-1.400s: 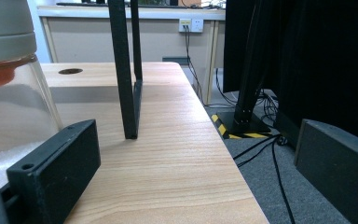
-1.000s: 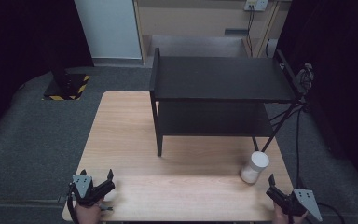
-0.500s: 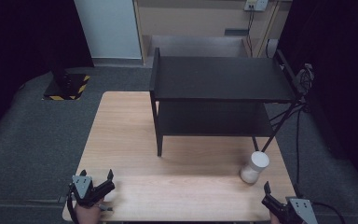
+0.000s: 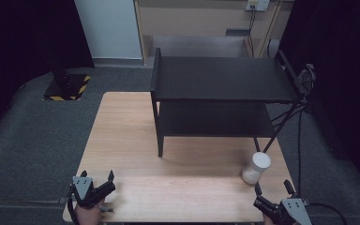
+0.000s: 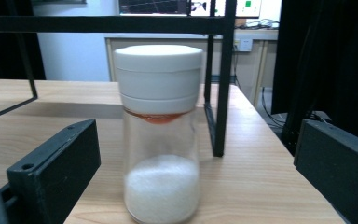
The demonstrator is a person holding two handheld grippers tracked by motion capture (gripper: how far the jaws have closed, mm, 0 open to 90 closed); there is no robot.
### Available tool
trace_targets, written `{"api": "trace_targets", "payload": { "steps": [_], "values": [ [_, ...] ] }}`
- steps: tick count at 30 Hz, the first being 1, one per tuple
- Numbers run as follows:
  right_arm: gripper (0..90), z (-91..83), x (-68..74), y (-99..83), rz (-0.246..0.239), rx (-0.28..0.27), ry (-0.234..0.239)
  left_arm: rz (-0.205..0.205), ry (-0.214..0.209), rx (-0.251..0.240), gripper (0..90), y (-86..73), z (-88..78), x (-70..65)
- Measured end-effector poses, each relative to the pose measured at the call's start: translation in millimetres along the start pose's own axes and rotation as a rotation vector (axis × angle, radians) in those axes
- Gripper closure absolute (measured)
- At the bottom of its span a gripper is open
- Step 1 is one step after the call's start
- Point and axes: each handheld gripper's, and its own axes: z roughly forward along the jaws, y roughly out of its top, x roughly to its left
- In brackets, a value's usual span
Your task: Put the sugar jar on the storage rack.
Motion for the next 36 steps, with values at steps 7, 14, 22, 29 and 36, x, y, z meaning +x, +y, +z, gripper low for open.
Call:
{"api": "trace_targets", "payload": {
  "steps": [7,14,22,29,36],
  "values": [
    [0.6,9.6,3.3,3.8,-0.011,0.004,0.029,-0.001,0.000,0.000,0.3,-0.1,0.1,-0.1],
    [1.5,21.8,6.1,7.2,-0.002,0.000,0.049,0.001,0.000,0.000,0.4,0.0,0.3,-0.4],
    [14.8,39.9,8.9,12.6,-0.013,-0.014,0.058,0.004,0.001,0.001,0.4,0.1,0.5,-0.7],
    [23.5,53.9,12.3,15.9,-0.011,-0.012,0.048,0.006,0.000,0.002,0.4,0.2,0.7,-0.6],
    [29.4,56.4,12.8,15.9,0.002,-0.011,0.032,0.007,0.000,0.004,0.4,0.4,0.8,-0.8]
  ]
}}
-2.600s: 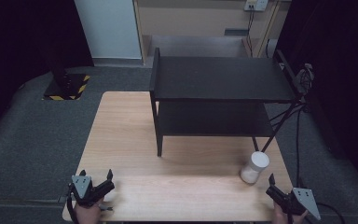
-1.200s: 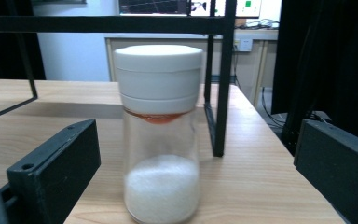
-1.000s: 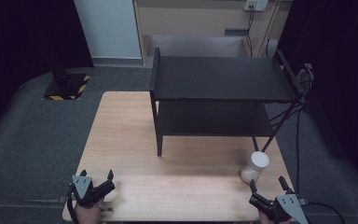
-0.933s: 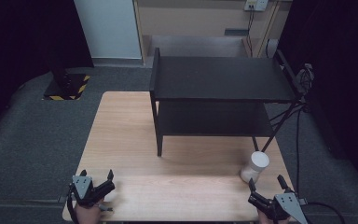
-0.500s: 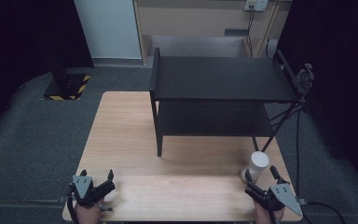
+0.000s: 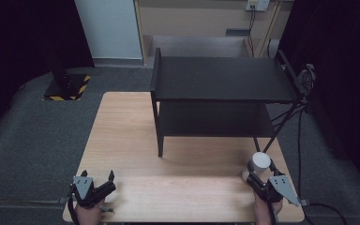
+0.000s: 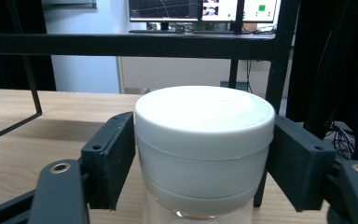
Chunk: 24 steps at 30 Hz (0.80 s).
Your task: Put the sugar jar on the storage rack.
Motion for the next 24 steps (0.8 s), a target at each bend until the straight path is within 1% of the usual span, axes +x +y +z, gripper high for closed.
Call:
{"api": "trace_targets", "payload": {
  "steps": [4,9,15,17,18,20,21,22,24],
  "values": [
    [33.2,0.4,-2.6,0.1,0.010,0.003,0.007,0.000,-0.001,0.000,0.5,-0.1,0.0,0.0],
    [33.8,1.4,-2.8,0.0,0.028,0.003,0.005,0.000,-0.002,0.000,0.5,0.0,0.0,0.2],
    [34.0,1.1,-1.6,1.9,0.017,0.008,0.002,0.000,-0.003,0.001,0.5,0.2,0.0,0.5],
    [34.1,0.9,-0.9,4.3,0.025,0.016,-0.003,-0.003,-0.003,-0.001,0.5,-0.2,-0.2,0.9],
    [34.1,0.1,-2.7,5.6,0.053,0.014,0.001,-0.005,-0.003,-0.001,0.5,-0.1,-0.3,1.0],
    [34.1,-0.6,-3.6,7.5,0.058,0.013,0.004,-0.007,-0.002,0.001,0.5,0.2,-0.1,1.1],
    [34.1,-1.9,-3.9,11.8,0.047,0.005,0.008,-0.004,-0.002,0.001,0.5,0.2,-0.1,0.7],
    [34.1,-1.9,-3.9,11.8,0.047,0.005,0.008,-0.004,-0.002,0.001,0.5,0.2,-0.1,0.7],
    [34.1,-2.7,-4.2,18.9,0.039,0.002,0.011,-0.003,-0.002,0.000,0.5,0.0,-0.1,0.6]
  ]
}}
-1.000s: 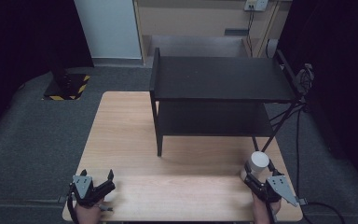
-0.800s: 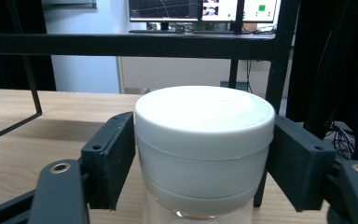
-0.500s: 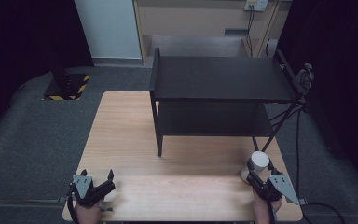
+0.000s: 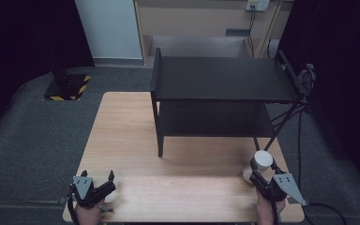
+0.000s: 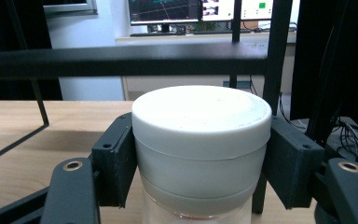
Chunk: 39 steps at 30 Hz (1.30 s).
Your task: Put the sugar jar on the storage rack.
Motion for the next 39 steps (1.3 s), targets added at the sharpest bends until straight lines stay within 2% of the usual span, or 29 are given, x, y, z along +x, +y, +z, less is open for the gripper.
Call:
{"api": "trace_targets", "payload": {
  "steps": [5,12,16,17,18,23,39],
  "values": [
    [34.1,-1.0,0.0,20.7,-0.028,-0.009,0.004,-0.007,-0.001,-0.002,0.5,-0.4,-0.5,0.8],
    [34.1,-2.9,2.5,50.7,-0.043,-0.026,0.015,-0.011,-0.001,-0.003,0.5,-0.6,-0.7,1.0],
    [34.1,-1.0,5.0,69.0,-0.035,-0.033,0.020,-0.011,-0.001,-0.004,0.5,-0.6,-0.7,1.0],
    [34.1,1.0,7.0,78.3,-0.036,-0.032,0.020,-0.012,-0.001,-0.004,0.6,-0.6,-0.7,1.1],
    [34.1,1.0,7.0,78.3,-0.036,-0.032,0.020,-0.013,-0.001,-0.003,0.6,-0.5,-0.6,1.1],
    [34.1,9.1,12.5,101.1,-0.038,-0.031,0.015,-0.012,-0.001,-0.005,0.6,-0.8,-0.8,1.0],
    [34.1,31.0,21.5,134.4,-0.039,-0.027,0.012,-0.009,-0.001,-0.005,0.7,-0.8,-0.7,1.0]
  ]
}}
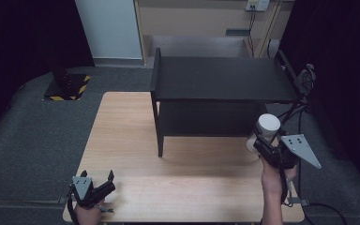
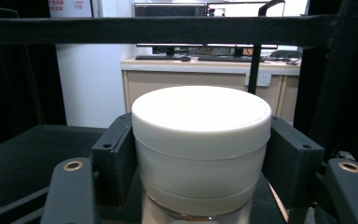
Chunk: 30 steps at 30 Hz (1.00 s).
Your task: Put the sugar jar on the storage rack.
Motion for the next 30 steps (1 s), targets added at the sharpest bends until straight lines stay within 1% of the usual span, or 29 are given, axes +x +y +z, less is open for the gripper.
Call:
{"api": "trace_targets", "payload": {
  "steps": [4,11,15,18,30],
  "values": [
    [34.1,7.2,1.0,6.7,0.001,0.001,0.009,0.002,0.001,0.000,0.7,0.0,0.1,-0.3],
    [34.1,23.1,3.7,15.3,-0.001,0.016,0.006,0.003,0.002,0.000,0.7,0.0,0.2,-0.7],
    [34.1,33.0,4.1,14.8,-0.004,0.020,0.000,0.004,0.002,0.002,0.7,0.3,0.4,-0.7],
    [34.1,39.8,4.1,12.9,0.019,0.019,-0.007,0.005,0.001,0.003,0.7,0.5,0.6,-0.7],
    [34.1,67.7,9.4,5.9,-0.001,0.006,-0.042,0.015,0.002,0.008,0.7,1.2,1.2,-1.6]
  ]
}}
